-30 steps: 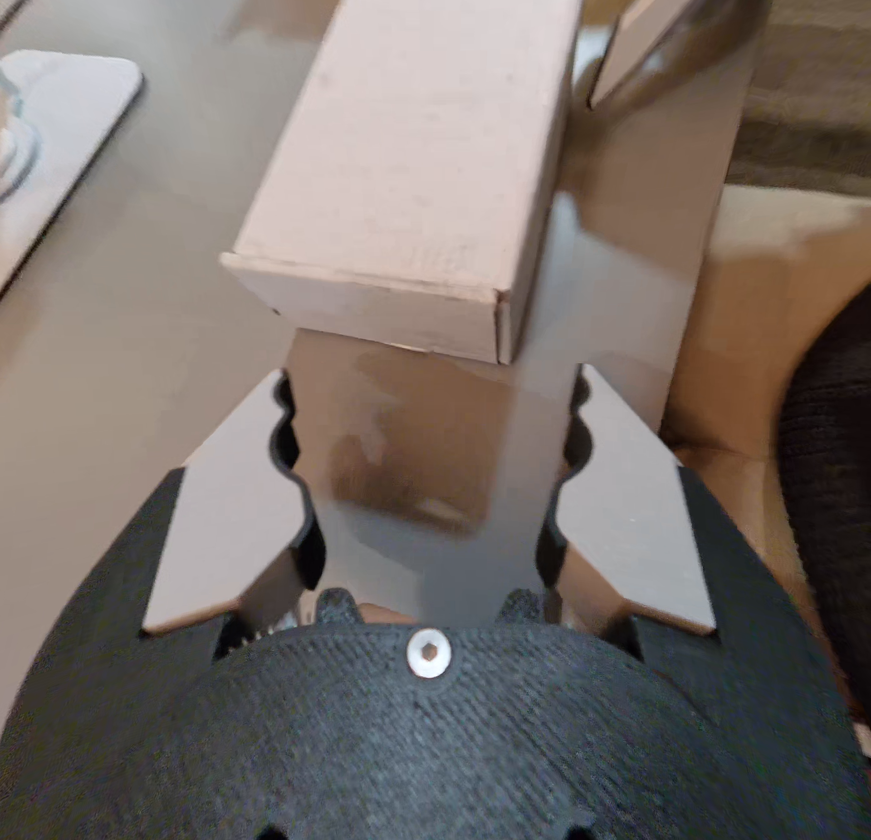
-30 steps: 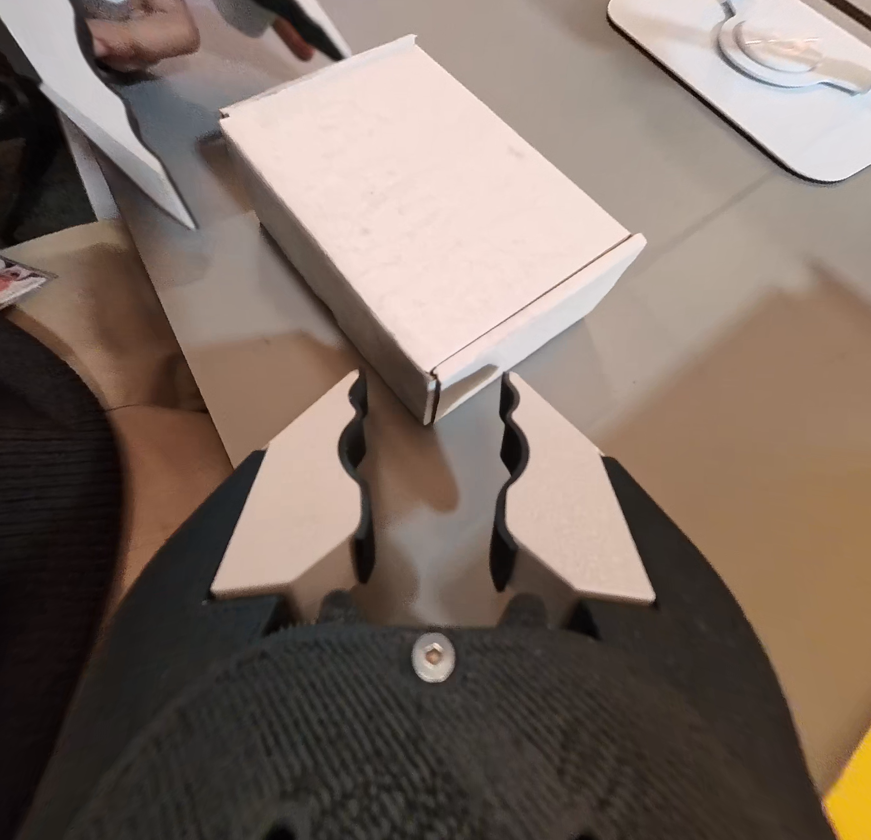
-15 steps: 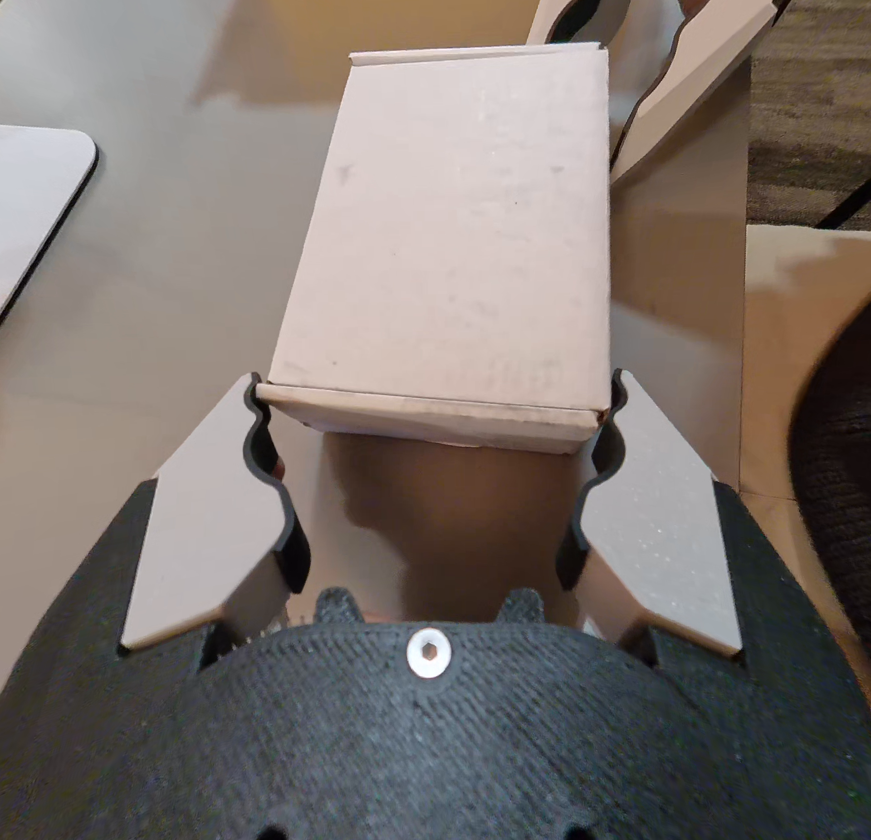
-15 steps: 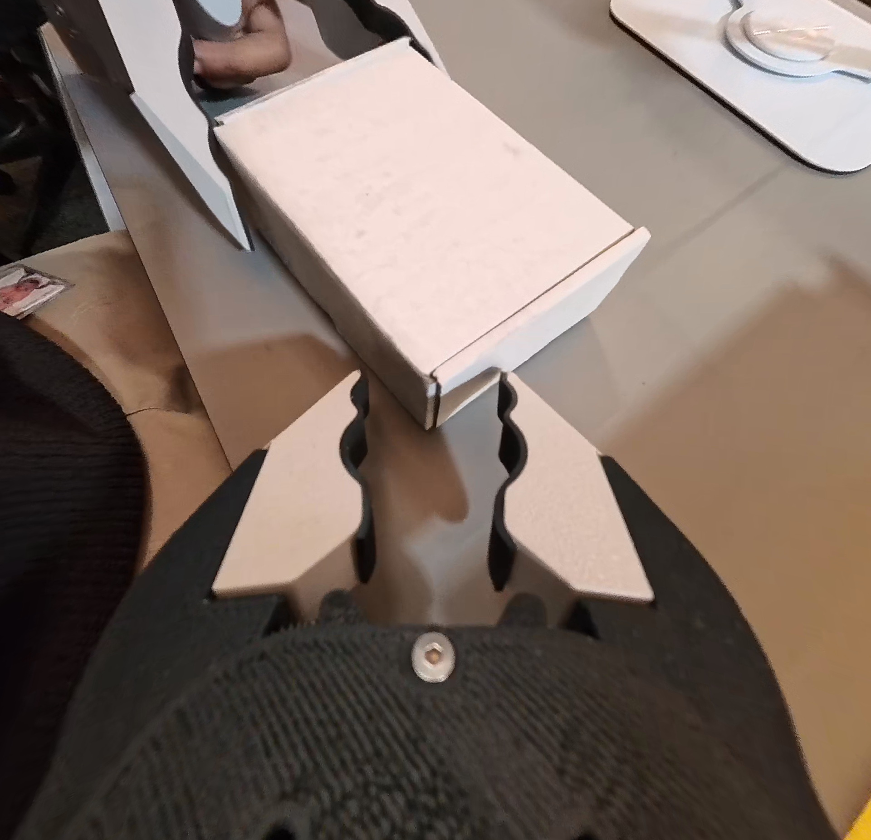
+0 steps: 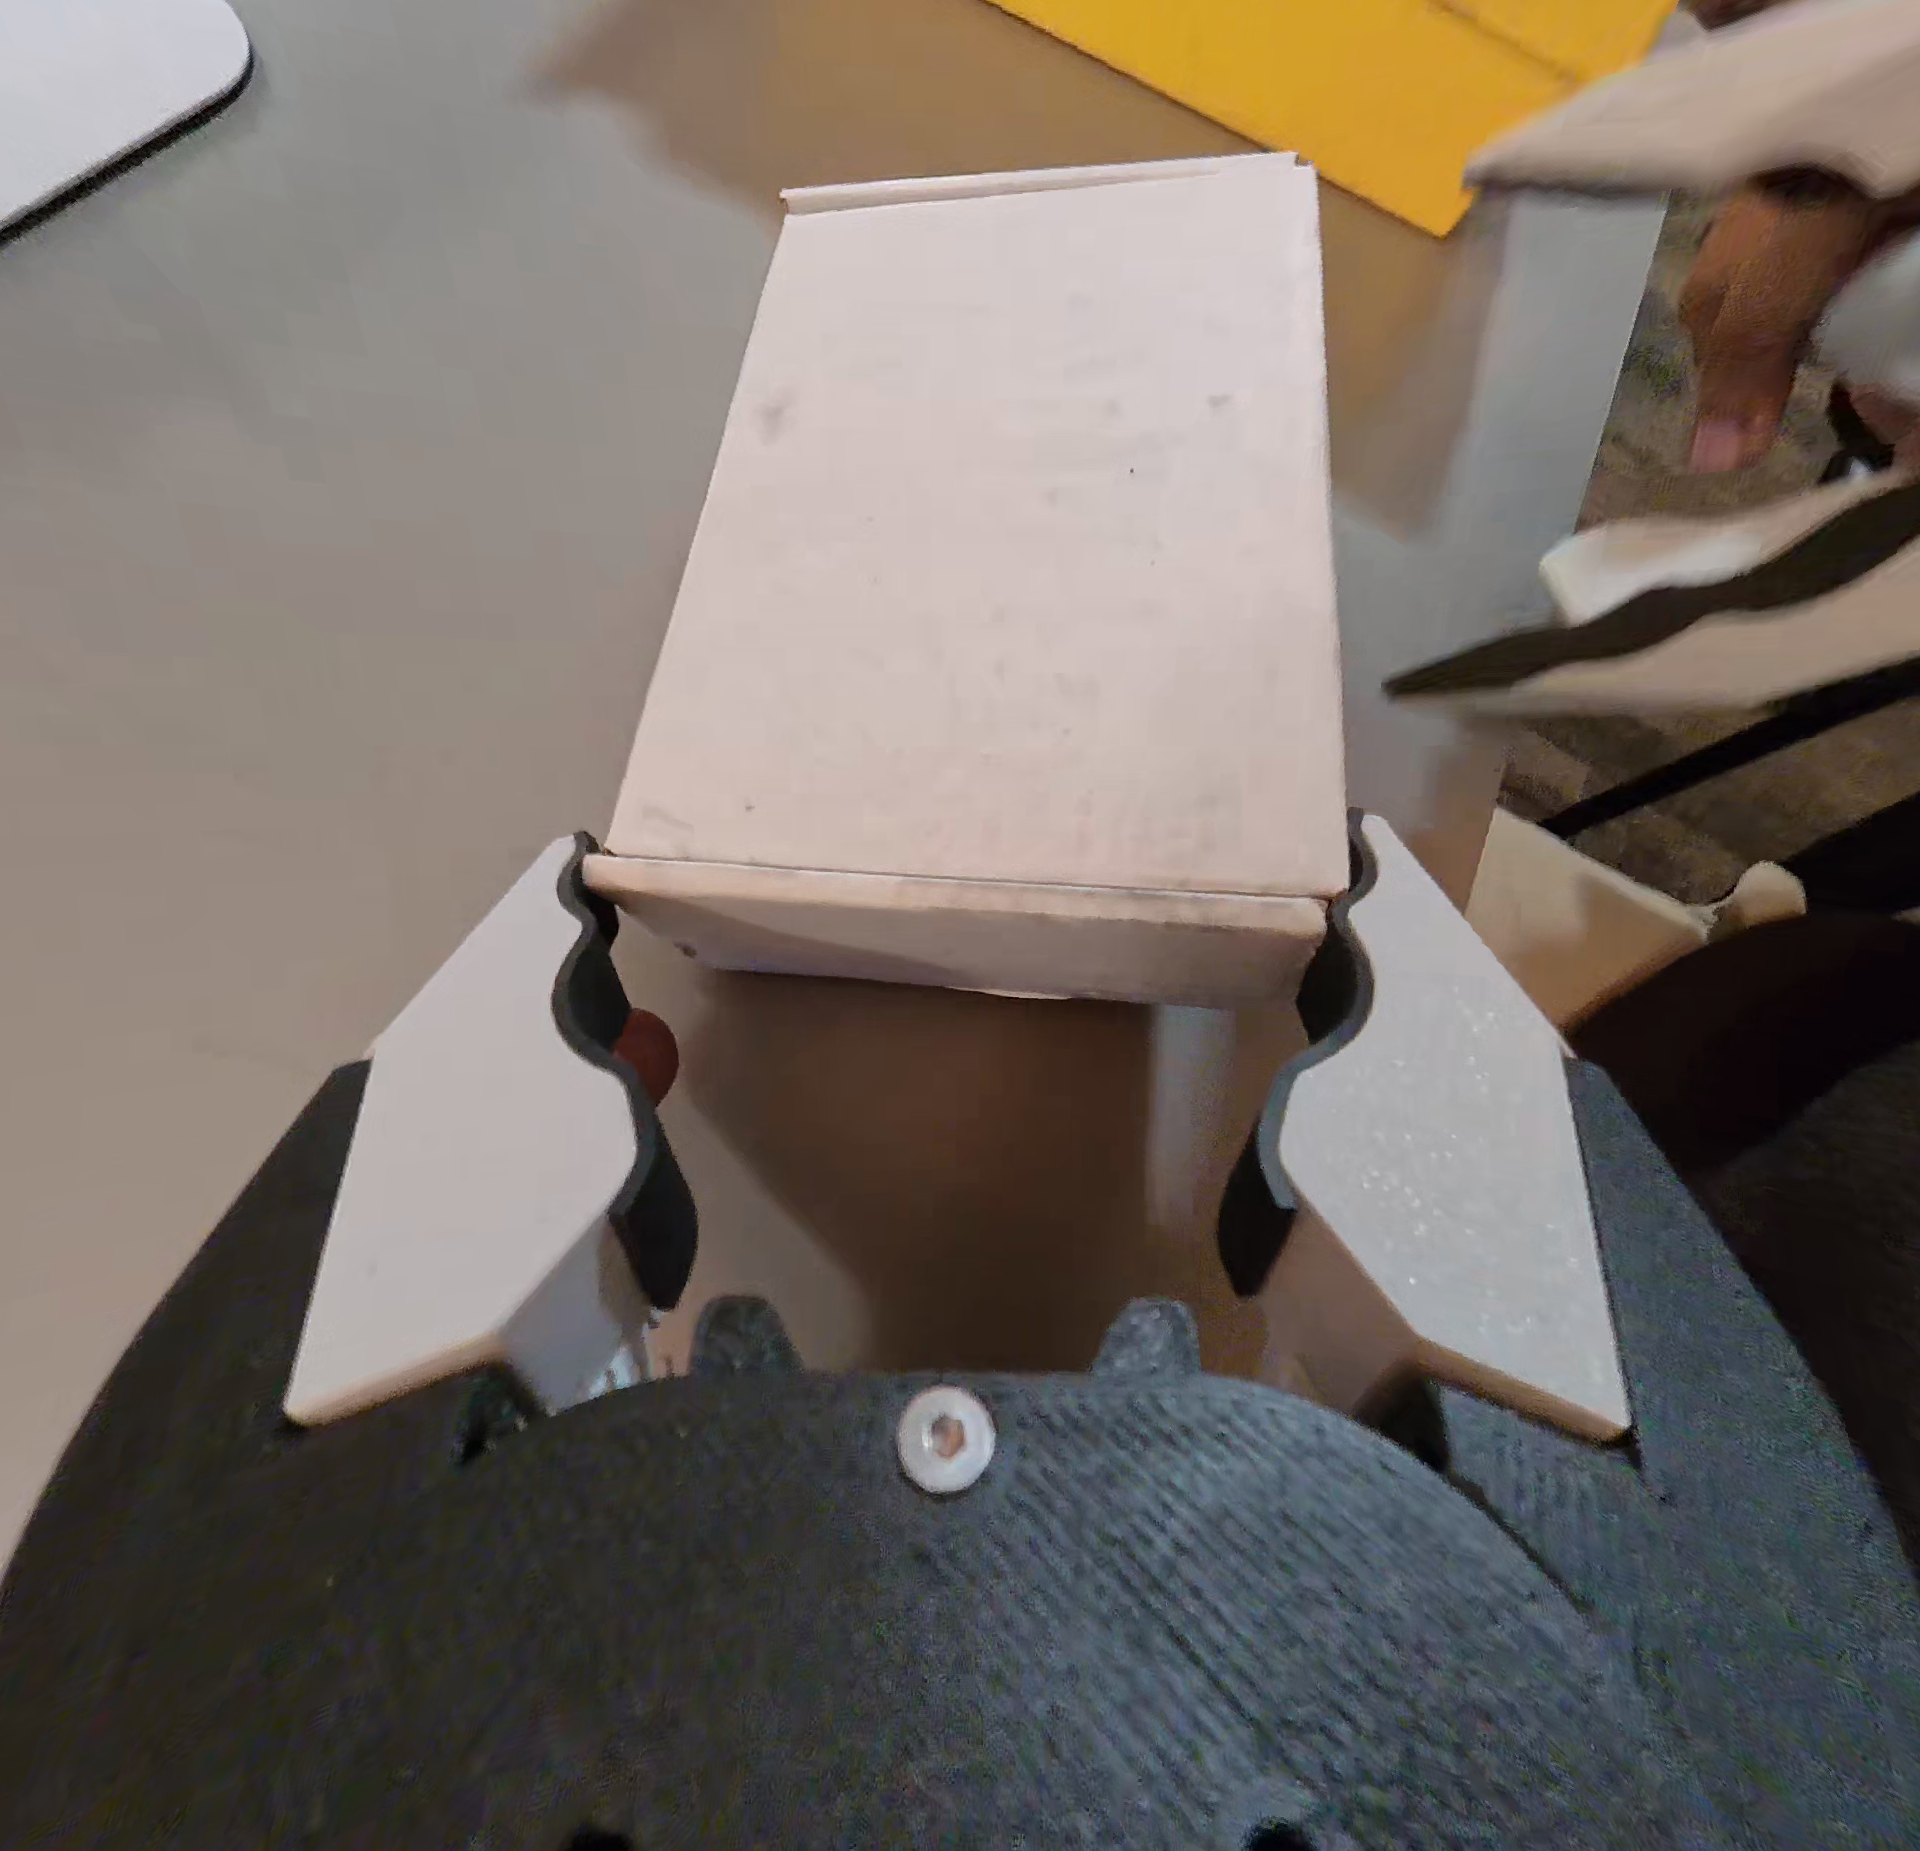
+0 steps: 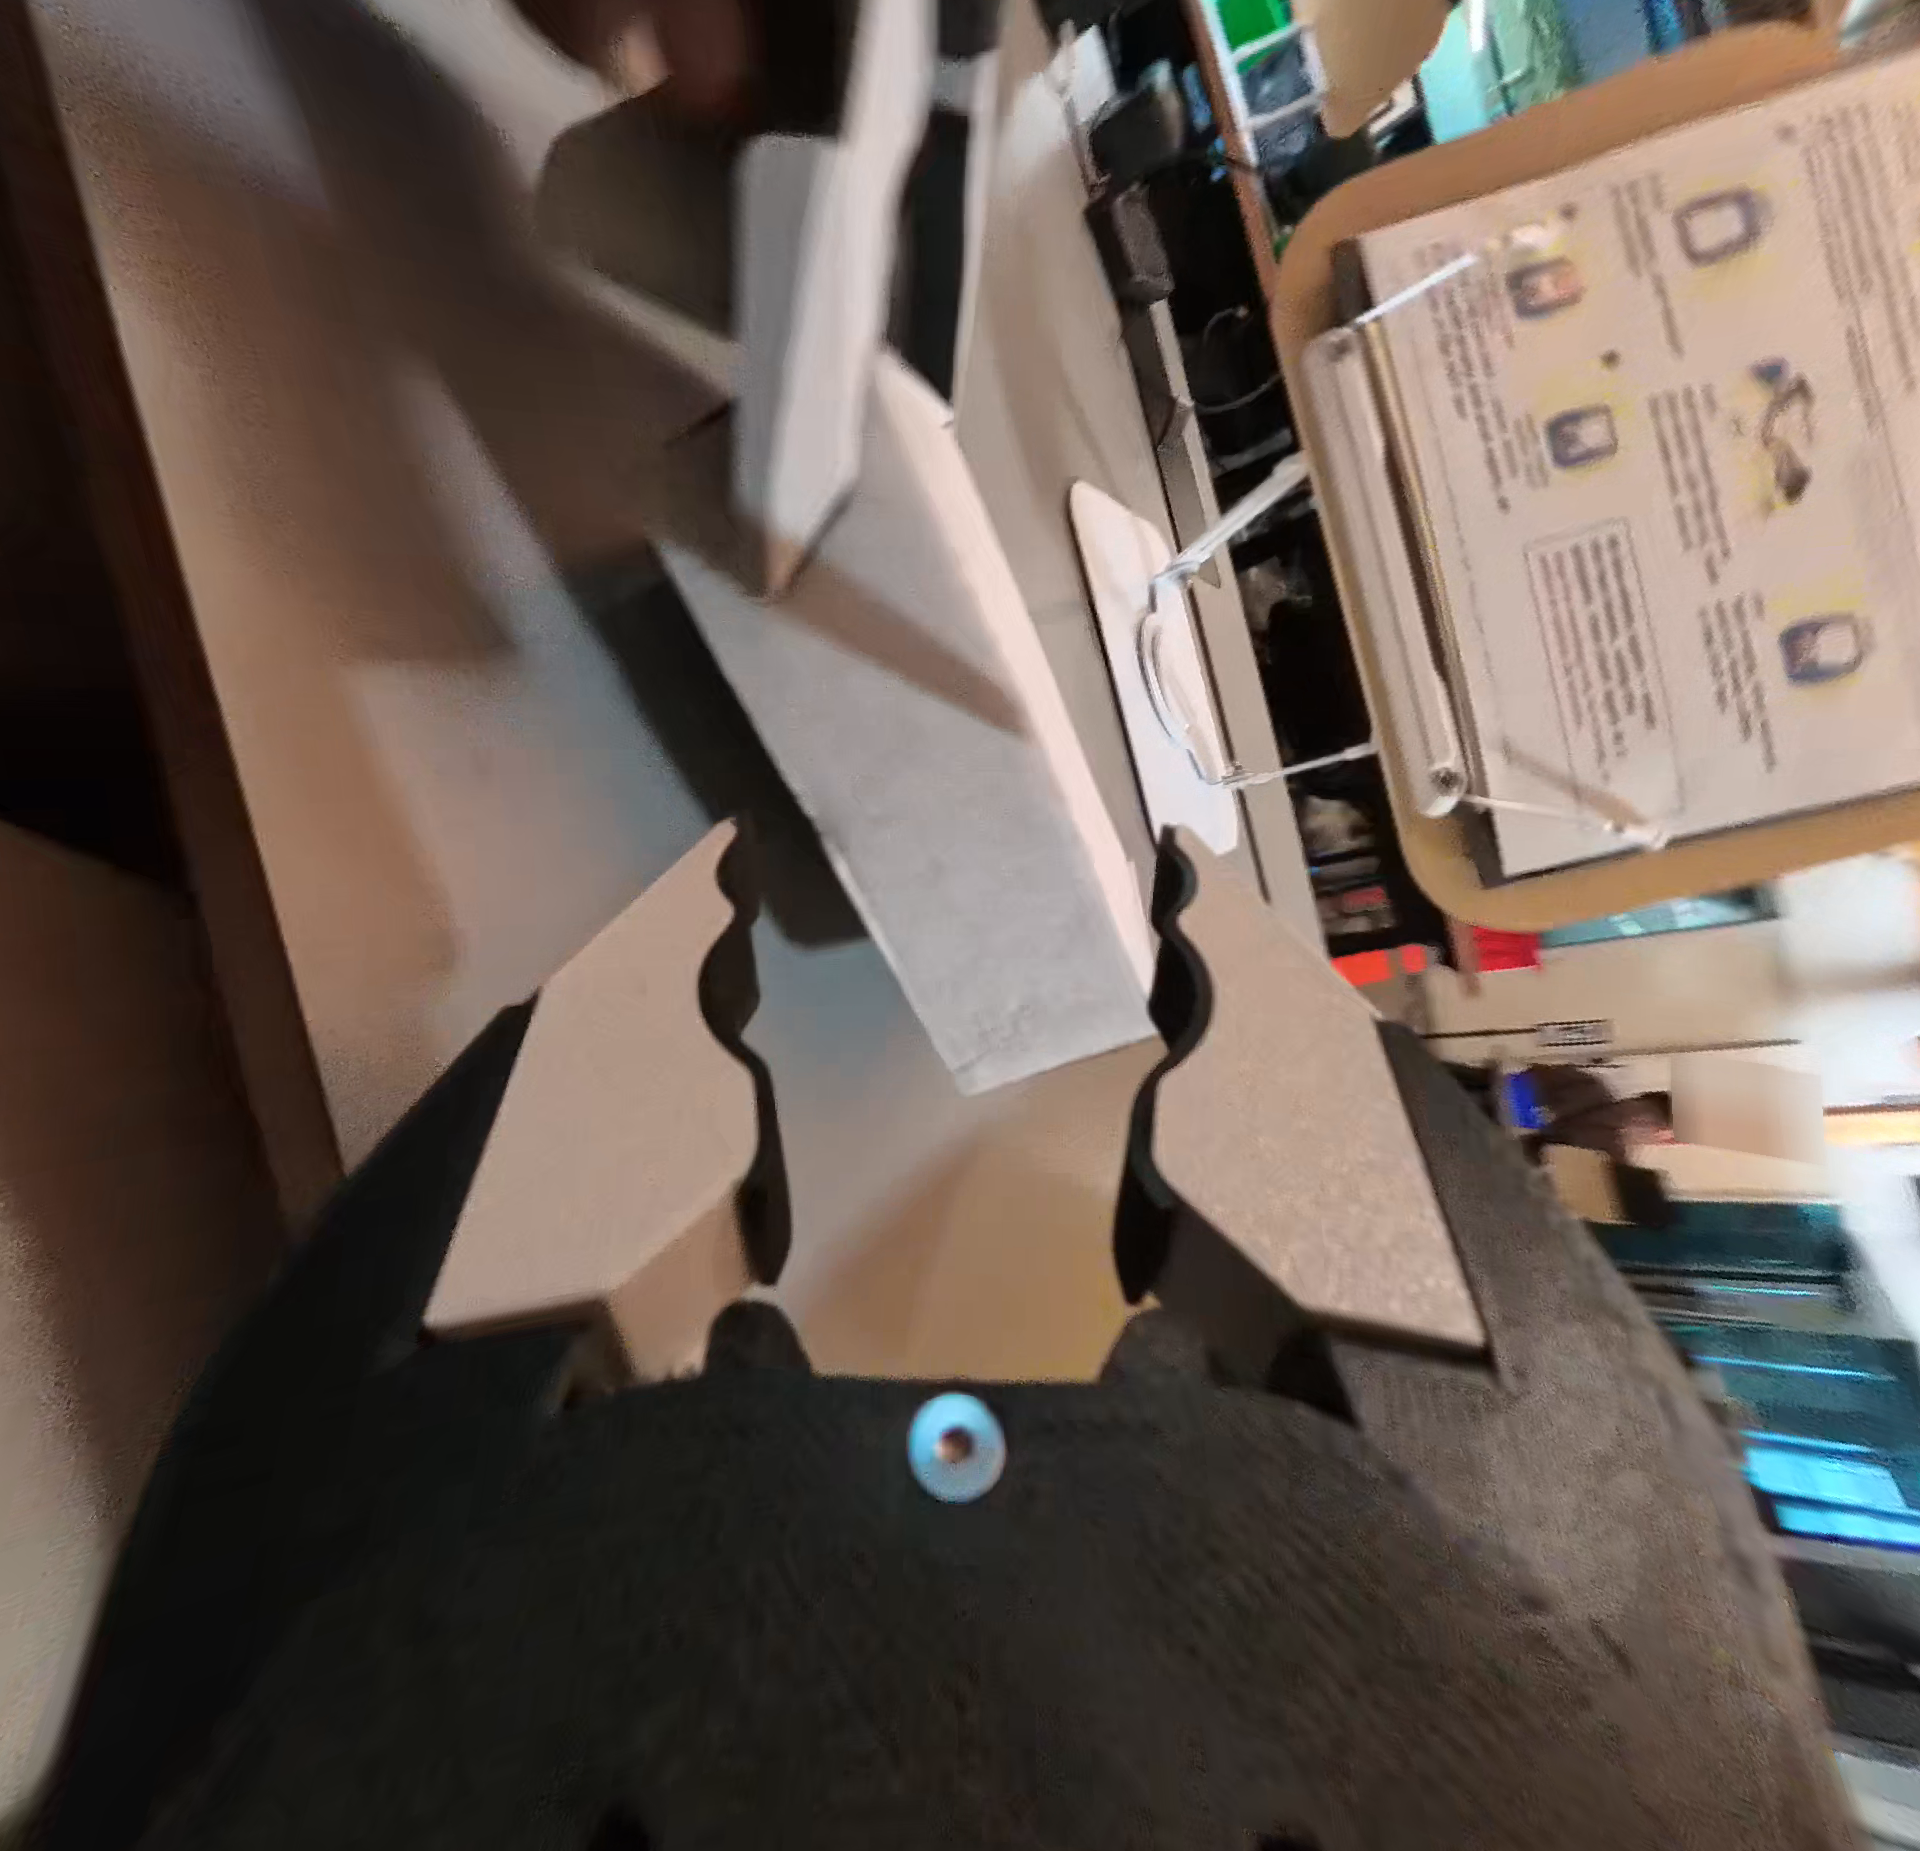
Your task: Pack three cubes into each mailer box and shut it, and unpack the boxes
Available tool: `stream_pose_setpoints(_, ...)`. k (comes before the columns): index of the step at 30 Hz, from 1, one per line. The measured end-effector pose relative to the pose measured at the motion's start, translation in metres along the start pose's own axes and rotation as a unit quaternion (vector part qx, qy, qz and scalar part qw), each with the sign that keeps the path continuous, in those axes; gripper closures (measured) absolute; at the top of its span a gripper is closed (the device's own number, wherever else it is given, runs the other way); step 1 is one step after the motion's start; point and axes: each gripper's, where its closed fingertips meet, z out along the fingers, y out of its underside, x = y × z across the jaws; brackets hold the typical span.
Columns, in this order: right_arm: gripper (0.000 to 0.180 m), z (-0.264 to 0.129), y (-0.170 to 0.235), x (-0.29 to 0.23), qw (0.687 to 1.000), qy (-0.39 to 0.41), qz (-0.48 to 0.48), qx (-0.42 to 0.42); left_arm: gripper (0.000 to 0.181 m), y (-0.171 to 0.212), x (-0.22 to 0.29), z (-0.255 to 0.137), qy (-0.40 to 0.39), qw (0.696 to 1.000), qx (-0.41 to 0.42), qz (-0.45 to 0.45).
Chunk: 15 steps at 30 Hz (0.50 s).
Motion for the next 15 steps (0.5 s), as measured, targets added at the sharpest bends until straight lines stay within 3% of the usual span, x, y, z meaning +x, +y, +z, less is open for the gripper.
stream_pose_setpoints(6, 0.089, 0.016, 0.009, -0.016, 0.988, 0.025, -0.138, -0.072, 0.047, -0.009, 0.023, 0.001, 0.018, 1.0, 0.005, -0.012)
stream_pose_setpoints(7, 0.09, 0.017, 0.009, -0.017, 0.986, 0.023, -0.145, -0.075, 0.048, -0.01, 0.029, 0.001, 0.023, 1.0, 0.005, -0.006)
stream_pose_setpoints(9, 0.115, 0.015, 0.009, -0.014, 0.984, 0.037, -0.158, -0.079, 0.048, -0.011, 0.036, 0.002, 0.019, 1.0, 0.003, 0.013)
stream_pose_setpoints(15, 0.117, 0.008, 0.009, -0.002, 0.981, 0.053, -0.167, -0.084, 0.05, -0.022, 0.04, -0.006, 0.031, 0.998, 0.045, 0.024)
